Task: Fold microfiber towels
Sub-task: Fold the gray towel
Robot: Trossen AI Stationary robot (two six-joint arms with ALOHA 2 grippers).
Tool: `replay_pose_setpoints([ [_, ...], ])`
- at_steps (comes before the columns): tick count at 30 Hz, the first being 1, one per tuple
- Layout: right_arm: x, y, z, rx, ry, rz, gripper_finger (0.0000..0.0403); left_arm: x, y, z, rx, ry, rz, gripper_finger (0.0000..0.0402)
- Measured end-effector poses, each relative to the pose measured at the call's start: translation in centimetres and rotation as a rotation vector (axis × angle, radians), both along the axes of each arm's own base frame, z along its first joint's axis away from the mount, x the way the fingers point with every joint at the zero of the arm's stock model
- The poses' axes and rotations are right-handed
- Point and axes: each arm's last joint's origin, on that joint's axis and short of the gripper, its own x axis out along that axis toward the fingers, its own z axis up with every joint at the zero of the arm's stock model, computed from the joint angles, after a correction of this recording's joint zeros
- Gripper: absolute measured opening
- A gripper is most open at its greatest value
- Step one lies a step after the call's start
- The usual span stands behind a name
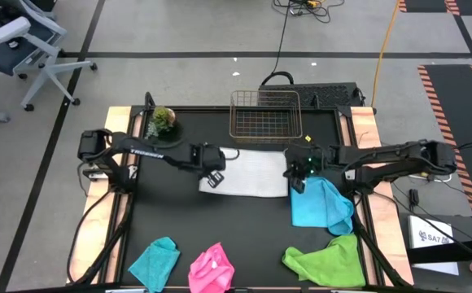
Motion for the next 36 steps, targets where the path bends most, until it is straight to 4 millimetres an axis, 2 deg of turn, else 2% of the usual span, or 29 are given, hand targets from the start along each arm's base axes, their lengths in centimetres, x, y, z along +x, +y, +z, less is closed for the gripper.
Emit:
replay_pose_setpoints([
  [9,1.6,2.1,-1.7,0.023,0.030,0.051,0.0001,-0.9,-2.2,-3.0,0.006,0.047,0.005,0.0003],
  [21,2.7,3.7,-3.9,0.038,0.093,0.074,0.0000,-1.9,-4.8,-4.1,-0.021,0.063,-0.020,0.0001],
  [36,2.6,5.4,-4.0,0.087,0.114,0.093,0.0000,-3.3,-7.0,-5.3,-0.067,0.077,0.020,0.0001],
])
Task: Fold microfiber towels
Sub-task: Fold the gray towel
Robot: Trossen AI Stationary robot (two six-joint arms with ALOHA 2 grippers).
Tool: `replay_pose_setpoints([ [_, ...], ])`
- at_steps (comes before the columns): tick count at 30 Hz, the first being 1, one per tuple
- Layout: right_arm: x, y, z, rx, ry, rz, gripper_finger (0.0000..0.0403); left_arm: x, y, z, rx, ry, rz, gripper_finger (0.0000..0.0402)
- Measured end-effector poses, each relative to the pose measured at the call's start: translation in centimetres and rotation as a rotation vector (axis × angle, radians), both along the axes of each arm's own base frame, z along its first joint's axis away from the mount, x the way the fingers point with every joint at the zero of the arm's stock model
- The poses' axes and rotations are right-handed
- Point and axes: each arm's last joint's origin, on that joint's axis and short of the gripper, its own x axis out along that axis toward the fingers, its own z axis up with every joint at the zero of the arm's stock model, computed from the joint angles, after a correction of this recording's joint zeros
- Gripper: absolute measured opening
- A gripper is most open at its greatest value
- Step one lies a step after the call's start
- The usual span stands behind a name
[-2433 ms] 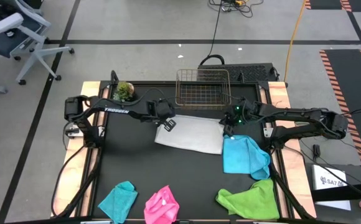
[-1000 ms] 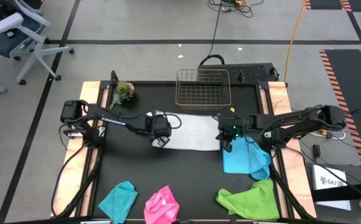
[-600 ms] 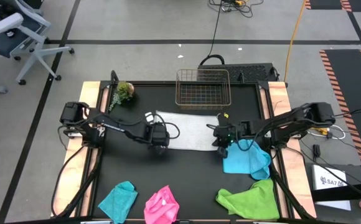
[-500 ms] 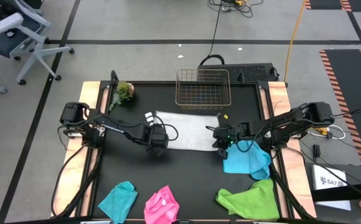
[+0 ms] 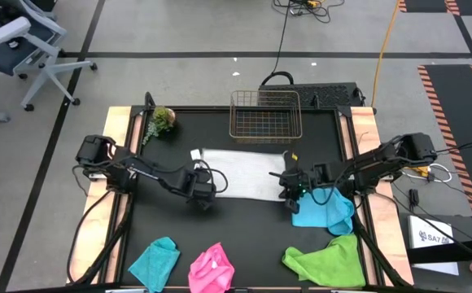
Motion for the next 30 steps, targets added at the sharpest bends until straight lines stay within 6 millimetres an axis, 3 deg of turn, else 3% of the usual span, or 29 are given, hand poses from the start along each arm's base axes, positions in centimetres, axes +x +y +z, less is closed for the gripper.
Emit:
replay_pose_setpoints([
  [15,-0.3,2.5,0.2,0.051,0.000,0.047,0.0000,-0.8,-4.6,0.1,-0.145,-0.034,0.040,0.0001],
  [19,0.1,2.1,1.5,0.068,-0.104,0.033,0.0000,-0.8,-4.6,1.1,-0.132,-0.007,0.049,0.0000],
  [25,-0.2,0.7,4.0,0.077,-0.234,-0.025,0.0008,-0.3,-3.6,4.3,-0.034,0.018,0.030,0.0000],
  [30,-0.7,-0.8,4.2,-0.005,-0.213,-0.092,0.0040,-0.1,-2.2,5.8,0.105,0.043,0.056,0.0009],
])
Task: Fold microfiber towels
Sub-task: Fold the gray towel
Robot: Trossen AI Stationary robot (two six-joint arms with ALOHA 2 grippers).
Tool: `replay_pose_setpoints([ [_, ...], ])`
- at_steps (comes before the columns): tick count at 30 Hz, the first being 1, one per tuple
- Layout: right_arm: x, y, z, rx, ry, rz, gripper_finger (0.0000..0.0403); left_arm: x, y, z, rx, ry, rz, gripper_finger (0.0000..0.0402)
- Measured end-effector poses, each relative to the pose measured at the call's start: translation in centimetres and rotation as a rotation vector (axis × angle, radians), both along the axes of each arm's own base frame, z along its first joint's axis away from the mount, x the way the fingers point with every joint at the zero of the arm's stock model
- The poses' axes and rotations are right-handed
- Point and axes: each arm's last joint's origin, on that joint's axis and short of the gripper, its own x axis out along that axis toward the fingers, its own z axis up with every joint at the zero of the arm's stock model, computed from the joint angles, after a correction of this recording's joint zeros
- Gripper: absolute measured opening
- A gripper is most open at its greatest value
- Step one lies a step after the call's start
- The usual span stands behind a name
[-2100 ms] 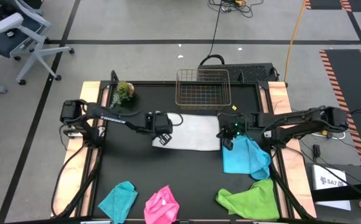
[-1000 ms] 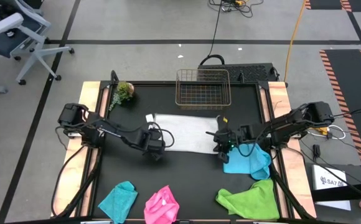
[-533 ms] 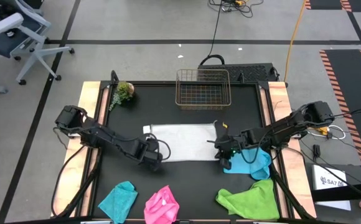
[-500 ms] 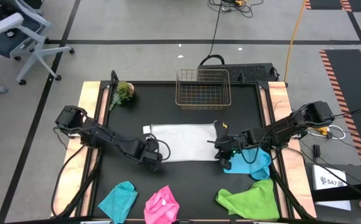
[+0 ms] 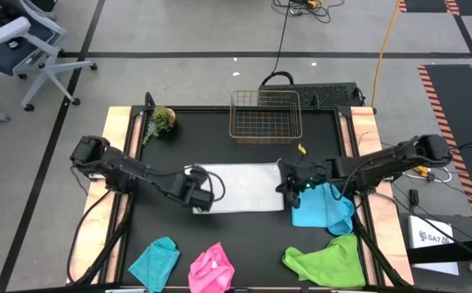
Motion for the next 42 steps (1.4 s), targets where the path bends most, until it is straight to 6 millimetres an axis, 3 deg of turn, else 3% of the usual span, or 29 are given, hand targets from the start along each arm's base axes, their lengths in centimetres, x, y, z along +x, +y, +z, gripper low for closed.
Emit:
replay_pose_setpoints([
  [9,0.0,-3.2,-1.1,-0.050,0.074,-0.140,0.0118,0.3,4.0,-0.2,-0.021,0.029,0.151,0.0015],
  [16,0.1,-4.4,-1.5,-0.005,0.083,-0.207,0.0136,1.1,5.7,-0.2,-0.038,-0.005,0.110,0.0003],
  [22,0.2,-3.0,-1.4,0.237,0.087,-0.048,0.0120,2.2,5.8,-0.1,-0.014,-0.012,-0.206,0.0011],
  [26,0.2,-1.5,-1.4,0.268,0.099,0.038,0.0080,2.7,6.4,0.0,0.006,-0.012,-0.337,0.0004],
  [31,0.3,0.2,-1.3,0.294,0.119,0.027,0.0009,2.9,7.2,0.0,0.002,-0.014,-0.364,0.0003],
  [38,-0.1,2.7,-1.4,0.354,0.174,0.064,0.0017,2.9,7.8,0.0,0.010,0.000,-0.389,0.0005],
  [42,-0.4,3.5,-1.6,0.219,0.153,0.108,0.0017,2.9,7.9,0.0,0.009,0.000,-0.389,0.0004],
])
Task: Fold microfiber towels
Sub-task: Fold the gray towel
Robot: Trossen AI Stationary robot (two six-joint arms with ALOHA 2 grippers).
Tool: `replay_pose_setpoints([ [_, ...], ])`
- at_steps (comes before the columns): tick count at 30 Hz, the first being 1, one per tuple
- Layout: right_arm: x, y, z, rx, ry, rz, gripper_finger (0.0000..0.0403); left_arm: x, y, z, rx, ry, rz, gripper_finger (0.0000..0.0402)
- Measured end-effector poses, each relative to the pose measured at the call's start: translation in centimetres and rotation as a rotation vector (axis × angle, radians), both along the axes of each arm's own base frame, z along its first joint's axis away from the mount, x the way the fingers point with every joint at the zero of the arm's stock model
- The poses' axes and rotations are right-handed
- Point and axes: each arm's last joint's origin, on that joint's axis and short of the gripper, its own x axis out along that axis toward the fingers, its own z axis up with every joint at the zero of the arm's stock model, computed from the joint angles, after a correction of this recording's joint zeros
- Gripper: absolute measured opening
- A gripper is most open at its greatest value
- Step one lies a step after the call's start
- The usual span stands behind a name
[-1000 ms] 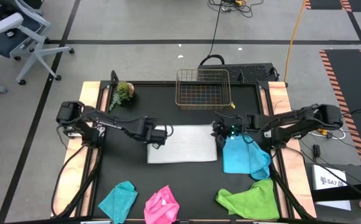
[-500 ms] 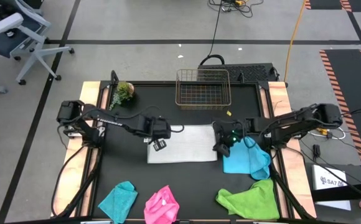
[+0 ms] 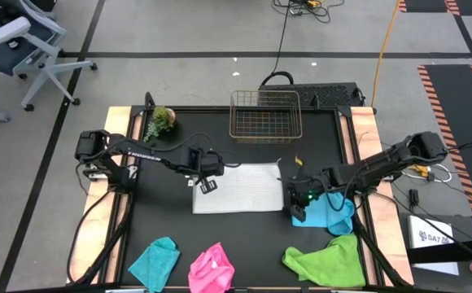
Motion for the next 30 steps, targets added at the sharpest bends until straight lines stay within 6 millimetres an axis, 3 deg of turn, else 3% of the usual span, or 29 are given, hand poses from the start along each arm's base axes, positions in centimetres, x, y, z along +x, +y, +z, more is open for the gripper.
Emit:
replay_pose_setpoints([
  [7,0.1,0.1,0.9,-0.251,0.029,0.146,0.0018,0.0,-0.1,0.0,-0.022,0.001,-0.011,0.0003],
  [15,1.1,-0.2,4.7,-0.645,0.151,0.496,0.0018,0.0,-0.1,0.0,-0.026,-0.001,-0.005,0.0003],
  [19,1.9,-0.2,3.8,-0.766,0.174,0.603,0.0018,0.0,-0.1,0.0,-0.020,-0.001,-0.002,0.0008],
  [25,2.7,0.6,1.5,-0.790,0.249,0.707,0.0018,0.0,0.0,0.0,-0.019,-0.003,0.004,0.0005],
  [30,3.2,1.7,1.7,-0.786,0.235,0.719,0.0018,0.0,0.0,0.0,-0.022,-0.008,0.024,0.0010],
])
